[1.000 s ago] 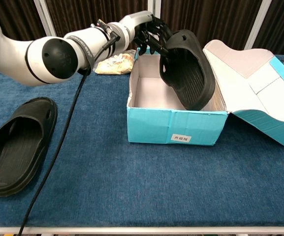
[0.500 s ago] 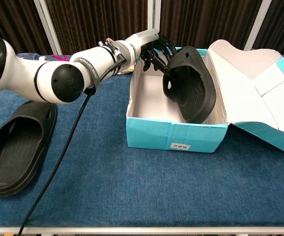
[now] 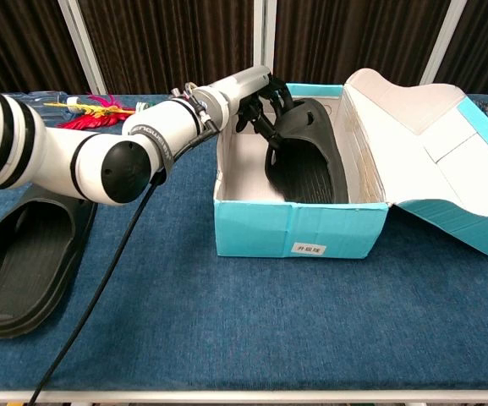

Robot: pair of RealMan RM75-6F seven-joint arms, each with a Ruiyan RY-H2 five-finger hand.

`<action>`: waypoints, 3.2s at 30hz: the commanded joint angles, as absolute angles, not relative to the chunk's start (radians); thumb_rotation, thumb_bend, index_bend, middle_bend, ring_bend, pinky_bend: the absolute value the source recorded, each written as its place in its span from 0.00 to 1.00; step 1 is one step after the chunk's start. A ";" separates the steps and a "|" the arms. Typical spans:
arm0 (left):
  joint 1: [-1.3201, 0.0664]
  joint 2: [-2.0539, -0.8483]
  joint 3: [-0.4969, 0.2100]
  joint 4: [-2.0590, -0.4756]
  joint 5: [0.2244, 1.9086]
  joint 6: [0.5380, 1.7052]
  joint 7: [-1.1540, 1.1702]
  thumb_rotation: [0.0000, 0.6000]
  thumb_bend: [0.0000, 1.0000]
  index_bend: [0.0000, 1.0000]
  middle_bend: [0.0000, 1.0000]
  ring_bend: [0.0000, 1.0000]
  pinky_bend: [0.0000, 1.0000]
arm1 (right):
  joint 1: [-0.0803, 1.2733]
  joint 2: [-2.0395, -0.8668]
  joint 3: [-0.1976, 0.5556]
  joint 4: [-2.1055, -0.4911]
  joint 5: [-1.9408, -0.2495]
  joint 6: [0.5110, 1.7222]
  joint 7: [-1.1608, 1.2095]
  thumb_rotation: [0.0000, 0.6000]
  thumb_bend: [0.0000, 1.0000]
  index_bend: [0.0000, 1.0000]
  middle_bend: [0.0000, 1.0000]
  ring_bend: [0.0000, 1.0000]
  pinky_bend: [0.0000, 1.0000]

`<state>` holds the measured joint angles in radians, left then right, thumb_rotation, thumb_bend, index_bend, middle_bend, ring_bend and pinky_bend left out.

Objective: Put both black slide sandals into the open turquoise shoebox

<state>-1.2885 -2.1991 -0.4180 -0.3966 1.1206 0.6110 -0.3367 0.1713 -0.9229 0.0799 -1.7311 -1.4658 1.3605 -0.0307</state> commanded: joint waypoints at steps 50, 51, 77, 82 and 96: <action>-0.946 -1.301 -0.362 -1.618 0.714 0.794 0.296 1.00 0.00 0.00 0.00 0.00 0.16 | 0.155 -0.916 0.070 -1.710 -1.511 1.400 0.026 1.00 0.08 0.00 0.06 0.00 0.13; -0.924 -1.261 -0.343 -1.646 0.715 0.802 0.297 1.00 0.00 0.00 0.00 0.01 0.19 | 0.155 -0.917 0.070 -1.707 -1.512 1.401 0.029 1.00 0.08 0.00 0.06 0.00 0.13; -0.956 -1.190 0.017 -1.741 0.428 0.696 0.429 1.00 0.00 0.02 0.00 0.54 0.53 | 0.186 -0.946 0.067 -1.677 -1.504 1.347 0.045 1.00 0.08 0.00 0.06 0.00 0.14; -0.970 -1.228 0.052 -1.711 0.387 0.739 0.447 1.00 0.00 0.02 0.00 0.54 0.54 | 0.188 -0.949 0.065 -1.673 -1.506 1.344 0.049 1.00 0.08 0.00 0.06 0.00 0.14; -0.913 -1.335 0.036 -1.643 0.397 0.847 0.382 1.00 0.00 0.46 0.47 0.72 0.70 | 0.186 -0.953 0.060 -1.676 -1.509 1.347 0.048 1.00 0.08 0.00 0.06 0.00 0.15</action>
<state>-0.9399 -1.3208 0.0562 -1.6567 0.3644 0.8283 0.4205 0.1860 -0.9529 0.0599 -1.6755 -1.5094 1.3467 0.0478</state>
